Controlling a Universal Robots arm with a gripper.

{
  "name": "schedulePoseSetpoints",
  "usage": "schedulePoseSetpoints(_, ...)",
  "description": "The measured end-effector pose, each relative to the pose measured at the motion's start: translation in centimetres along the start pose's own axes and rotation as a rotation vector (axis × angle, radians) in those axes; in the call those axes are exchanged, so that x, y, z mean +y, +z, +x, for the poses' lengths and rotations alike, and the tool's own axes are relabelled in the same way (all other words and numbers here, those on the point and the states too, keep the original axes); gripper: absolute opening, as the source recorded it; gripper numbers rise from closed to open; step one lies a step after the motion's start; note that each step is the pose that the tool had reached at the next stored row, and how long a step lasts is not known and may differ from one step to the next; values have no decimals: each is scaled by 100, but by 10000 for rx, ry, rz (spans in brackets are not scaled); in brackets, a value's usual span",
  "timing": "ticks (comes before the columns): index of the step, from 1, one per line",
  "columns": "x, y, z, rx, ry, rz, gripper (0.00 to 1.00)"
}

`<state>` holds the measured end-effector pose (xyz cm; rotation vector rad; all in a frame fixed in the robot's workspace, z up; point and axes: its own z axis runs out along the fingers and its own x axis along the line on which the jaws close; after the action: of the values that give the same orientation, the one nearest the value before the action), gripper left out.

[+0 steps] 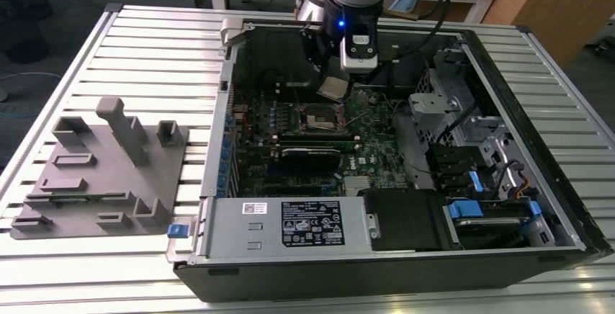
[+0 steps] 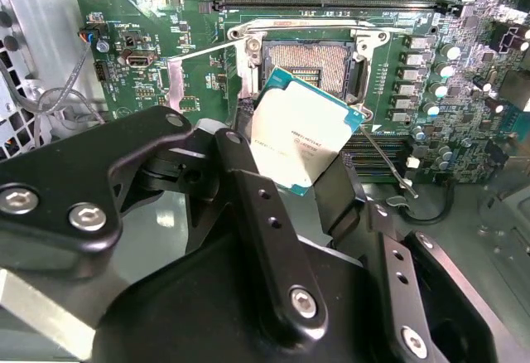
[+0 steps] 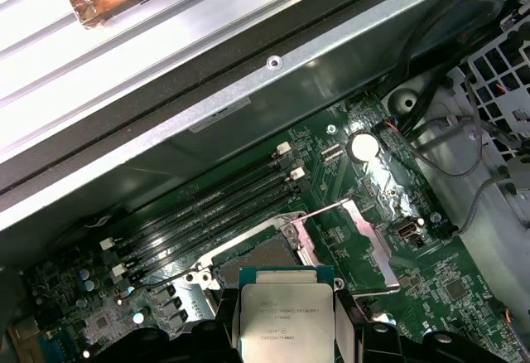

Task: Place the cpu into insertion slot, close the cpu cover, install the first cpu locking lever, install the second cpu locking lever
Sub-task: 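Place the cpu into insertion slot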

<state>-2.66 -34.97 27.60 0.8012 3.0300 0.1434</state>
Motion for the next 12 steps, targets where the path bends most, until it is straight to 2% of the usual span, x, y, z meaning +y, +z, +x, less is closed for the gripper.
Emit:
schedulePoseSetpoints(7, 0, 1, 0, -11, 110, 0, 54)
schedulePoseSetpoints(12, -1, 9, 0, -74, 824, -16, 54)
